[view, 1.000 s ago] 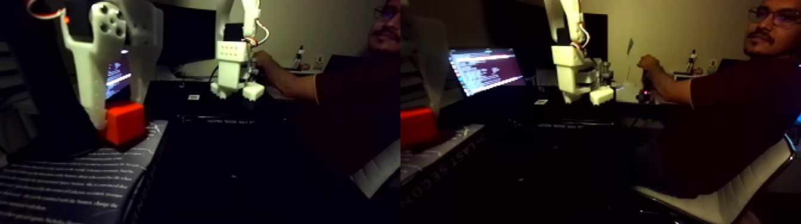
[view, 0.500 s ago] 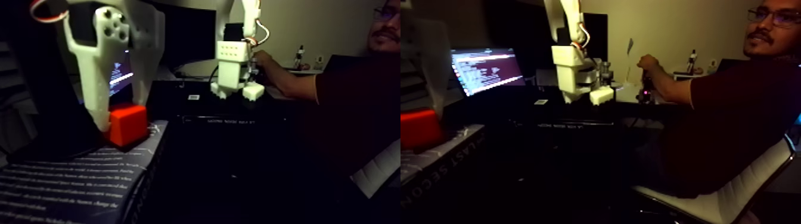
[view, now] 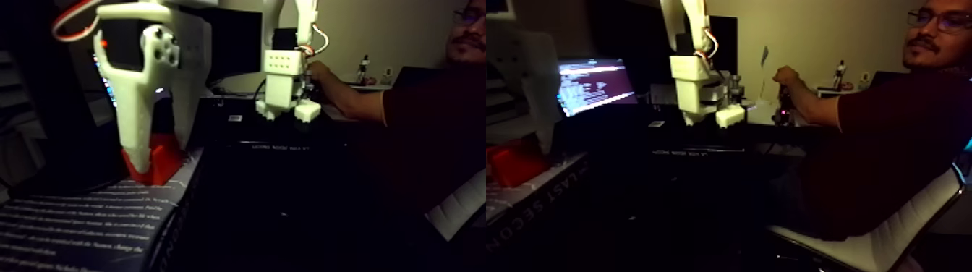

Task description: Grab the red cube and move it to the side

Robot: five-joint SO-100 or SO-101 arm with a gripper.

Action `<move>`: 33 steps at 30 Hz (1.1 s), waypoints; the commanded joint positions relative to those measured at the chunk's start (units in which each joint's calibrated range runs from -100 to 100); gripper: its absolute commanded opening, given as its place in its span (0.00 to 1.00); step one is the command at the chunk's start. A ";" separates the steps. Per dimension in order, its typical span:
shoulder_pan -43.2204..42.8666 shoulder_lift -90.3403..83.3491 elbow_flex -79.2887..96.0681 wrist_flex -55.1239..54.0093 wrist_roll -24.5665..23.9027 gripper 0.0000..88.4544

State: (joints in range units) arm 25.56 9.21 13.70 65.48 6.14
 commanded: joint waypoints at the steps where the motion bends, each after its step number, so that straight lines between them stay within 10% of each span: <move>1: -0.33 -0.64 0.04 -0.53 0.42 0.23; 33: -5.99 -14.42 5.30 16.70 14.39 0.31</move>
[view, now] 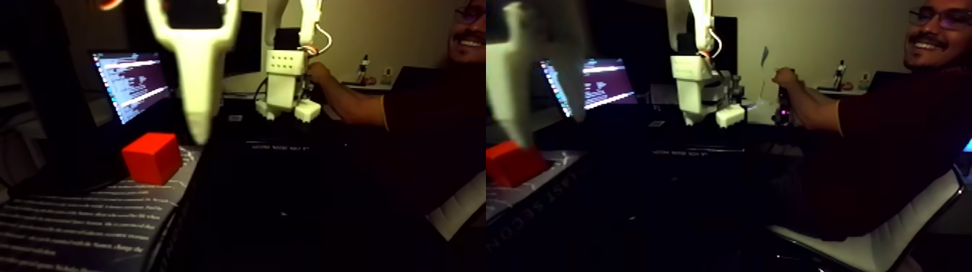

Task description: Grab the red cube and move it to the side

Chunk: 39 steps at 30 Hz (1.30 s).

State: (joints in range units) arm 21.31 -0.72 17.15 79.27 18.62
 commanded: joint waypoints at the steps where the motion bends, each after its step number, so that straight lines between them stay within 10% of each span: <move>1: -2.66 -5.92 3.39 3.58 2.13 0.31; 12: -18.98 -28.95 35.05 -8.07 -3.64 0.29; 17: -25.56 -42.56 48.11 -19.90 -13.09 0.00; 39: -28.97 -89.12 76.50 -21.76 -23.66 0.01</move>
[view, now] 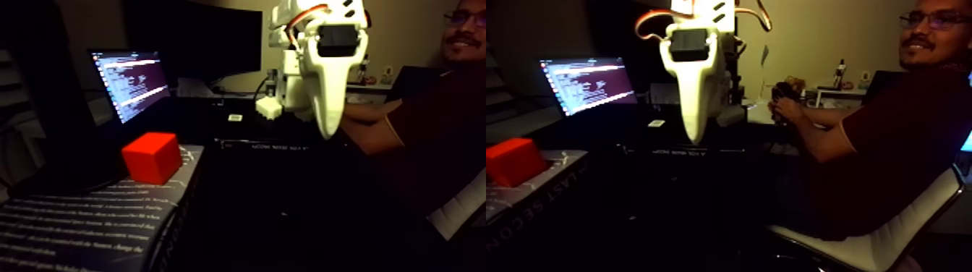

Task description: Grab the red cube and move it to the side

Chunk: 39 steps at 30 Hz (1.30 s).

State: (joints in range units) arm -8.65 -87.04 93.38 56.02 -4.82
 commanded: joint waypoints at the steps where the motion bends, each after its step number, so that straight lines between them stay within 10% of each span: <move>1: 1.49 -3.80 0.46 2.01 -0.22 0.01; 39: 3.40 -12.12 2.63 5.81 -0.17 0.01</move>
